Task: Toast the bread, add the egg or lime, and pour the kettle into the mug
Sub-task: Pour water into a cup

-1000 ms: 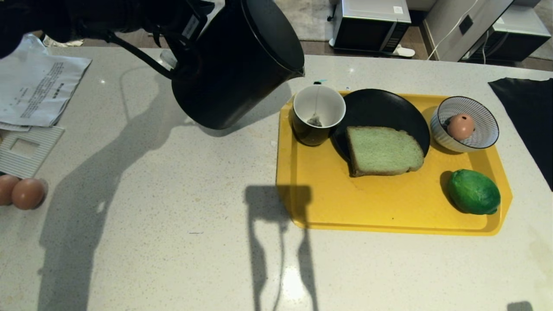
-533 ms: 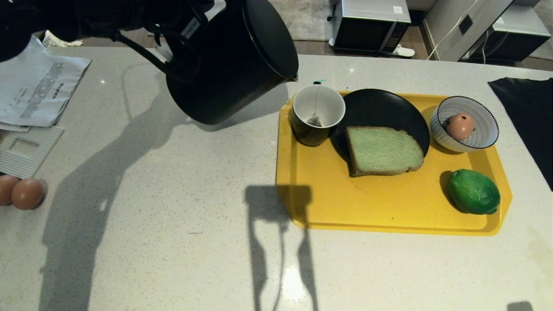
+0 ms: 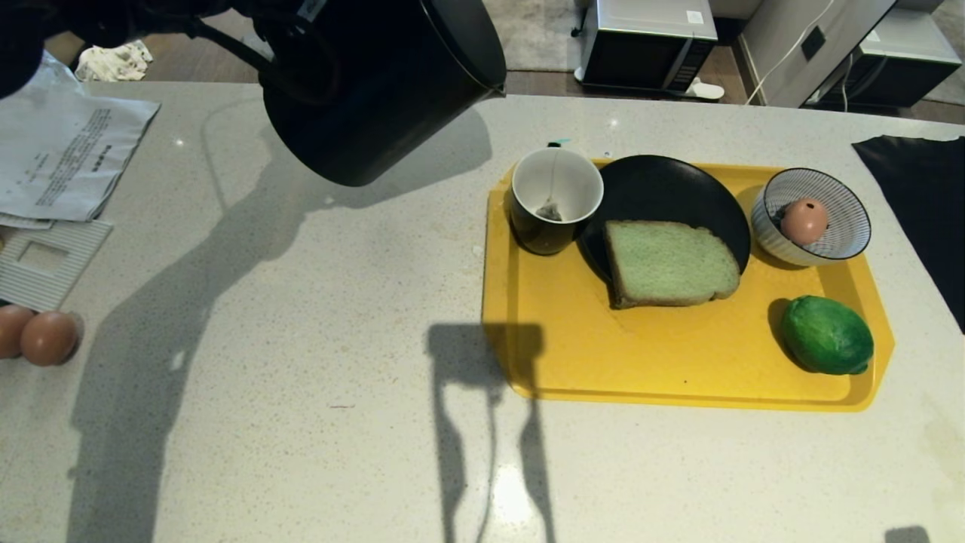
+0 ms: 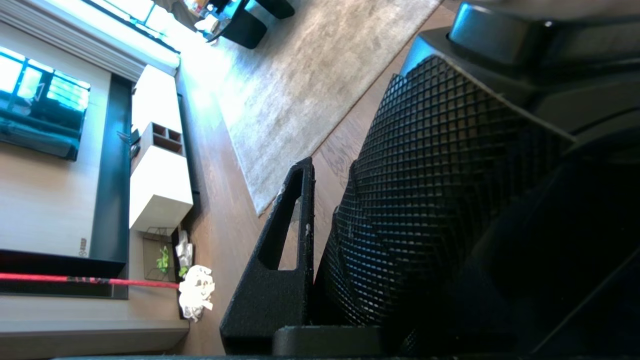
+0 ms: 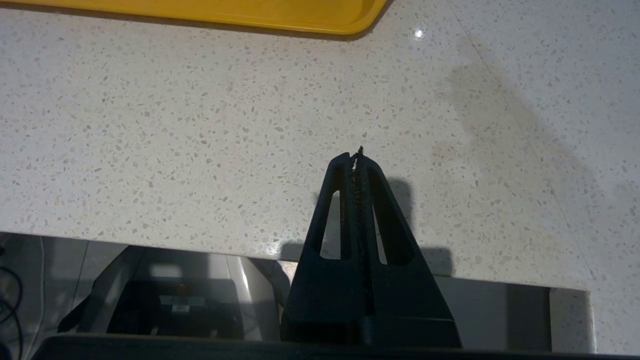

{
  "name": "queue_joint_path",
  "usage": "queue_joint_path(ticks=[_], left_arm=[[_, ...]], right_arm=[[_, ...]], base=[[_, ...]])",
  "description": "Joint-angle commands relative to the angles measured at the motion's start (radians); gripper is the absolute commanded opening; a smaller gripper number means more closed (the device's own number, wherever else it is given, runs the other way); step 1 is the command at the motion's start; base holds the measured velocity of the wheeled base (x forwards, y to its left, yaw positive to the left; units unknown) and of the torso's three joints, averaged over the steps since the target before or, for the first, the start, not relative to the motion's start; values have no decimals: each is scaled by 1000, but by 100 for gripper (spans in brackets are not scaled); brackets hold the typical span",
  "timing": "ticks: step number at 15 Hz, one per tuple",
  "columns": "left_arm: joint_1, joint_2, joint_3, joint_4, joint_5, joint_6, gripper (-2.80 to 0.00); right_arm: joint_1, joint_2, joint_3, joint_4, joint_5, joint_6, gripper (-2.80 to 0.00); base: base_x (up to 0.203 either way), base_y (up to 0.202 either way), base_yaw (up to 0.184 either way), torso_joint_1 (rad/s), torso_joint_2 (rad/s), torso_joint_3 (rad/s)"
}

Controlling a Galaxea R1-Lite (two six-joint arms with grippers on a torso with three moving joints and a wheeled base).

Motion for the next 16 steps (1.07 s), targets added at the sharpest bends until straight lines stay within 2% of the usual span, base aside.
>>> queue_joint_path(ticks=[1,8,16], left_arm=[[-2,-16,-1,3,4,5,-280],[-29,-46,-1,-1,-7,14,-280],[-76,-34,-1,65,-34,23,-280]], right_arm=[[0,1,2,-1,0,0,-280],[0,1,-14,-1,0,0,-280],[0,1,2,-1,0,0,-280]], base=[[0,0,0,0,0,0],[0,0,0,0,0,0],[0,0,0,0,0,0]])
